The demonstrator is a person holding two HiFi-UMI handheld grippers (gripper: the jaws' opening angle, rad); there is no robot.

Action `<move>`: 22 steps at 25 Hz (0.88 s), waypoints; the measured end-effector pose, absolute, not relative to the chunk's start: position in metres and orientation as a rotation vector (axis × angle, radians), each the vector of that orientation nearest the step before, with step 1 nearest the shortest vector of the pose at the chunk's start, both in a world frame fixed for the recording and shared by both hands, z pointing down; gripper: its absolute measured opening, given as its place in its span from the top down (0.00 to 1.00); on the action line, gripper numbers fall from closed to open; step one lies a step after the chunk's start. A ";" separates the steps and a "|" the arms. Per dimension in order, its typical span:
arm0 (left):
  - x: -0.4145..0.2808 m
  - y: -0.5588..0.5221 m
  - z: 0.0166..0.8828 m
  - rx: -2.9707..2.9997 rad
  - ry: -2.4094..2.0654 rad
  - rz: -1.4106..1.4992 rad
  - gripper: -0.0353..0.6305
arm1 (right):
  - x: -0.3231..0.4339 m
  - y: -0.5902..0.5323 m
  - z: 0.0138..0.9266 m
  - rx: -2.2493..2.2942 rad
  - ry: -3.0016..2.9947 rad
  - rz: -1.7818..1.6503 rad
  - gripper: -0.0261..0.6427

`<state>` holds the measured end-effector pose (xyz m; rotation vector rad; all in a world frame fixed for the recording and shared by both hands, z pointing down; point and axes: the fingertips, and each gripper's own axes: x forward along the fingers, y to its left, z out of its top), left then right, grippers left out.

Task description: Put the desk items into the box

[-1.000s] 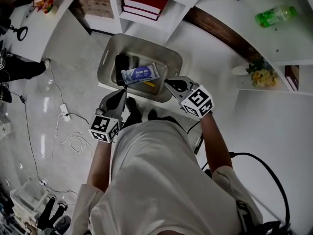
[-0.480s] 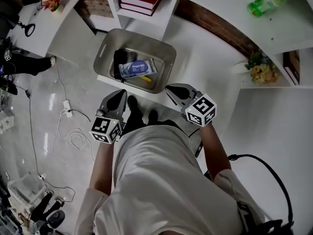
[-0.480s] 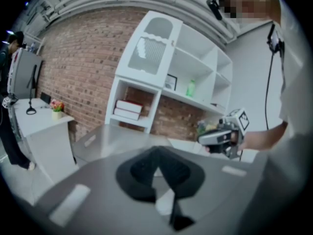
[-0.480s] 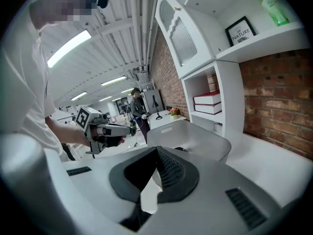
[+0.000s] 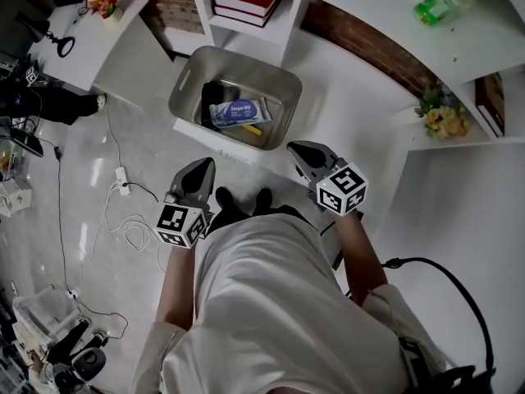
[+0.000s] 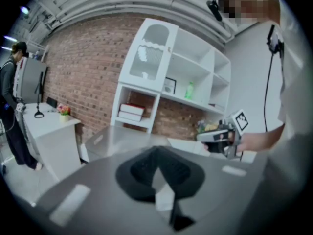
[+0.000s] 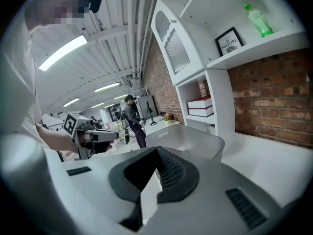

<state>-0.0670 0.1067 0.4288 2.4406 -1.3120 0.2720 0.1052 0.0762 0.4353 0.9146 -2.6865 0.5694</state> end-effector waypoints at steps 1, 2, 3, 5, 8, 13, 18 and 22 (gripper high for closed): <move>-0.070 0.108 0.428 2.441 -1.311 0.271 0.94 | 0.104 0.076 0.434 0.923 -2.687 0.566 0.96; -0.071 0.109 0.428 2.442 -1.306 0.269 0.94 | 0.103 0.077 0.433 0.930 -2.686 0.564 0.96; -0.072 0.112 0.427 2.444 -1.297 0.267 0.94 | 0.102 0.078 0.432 0.937 -2.684 0.561 0.96; -0.073 0.116 0.425 2.461 -1.273 0.272 0.94 | 0.099 0.081 0.430 0.950 -2.678 0.556 0.96; -0.073 0.116 0.423 2.493 -1.243 0.287 0.94 | 0.095 0.079 0.429 0.965 -2.668 0.543 0.96; -0.076 0.113 0.422 2.510 -1.212 0.274 0.94 | 0.085 0.080 0.428 0.959 -2.663 0.539 0.96; -0.076 0.108 0.416 2.533 -1.195 0.254 0.94 | 0.077 0.078 0.426 0.951 -2.660 0.528 0.96; -0.078 0.105 0.413 2.546 -1.182 0.243 0.94 | 0.072 0.075 0.424 0.948 -2.657 0.518 0.96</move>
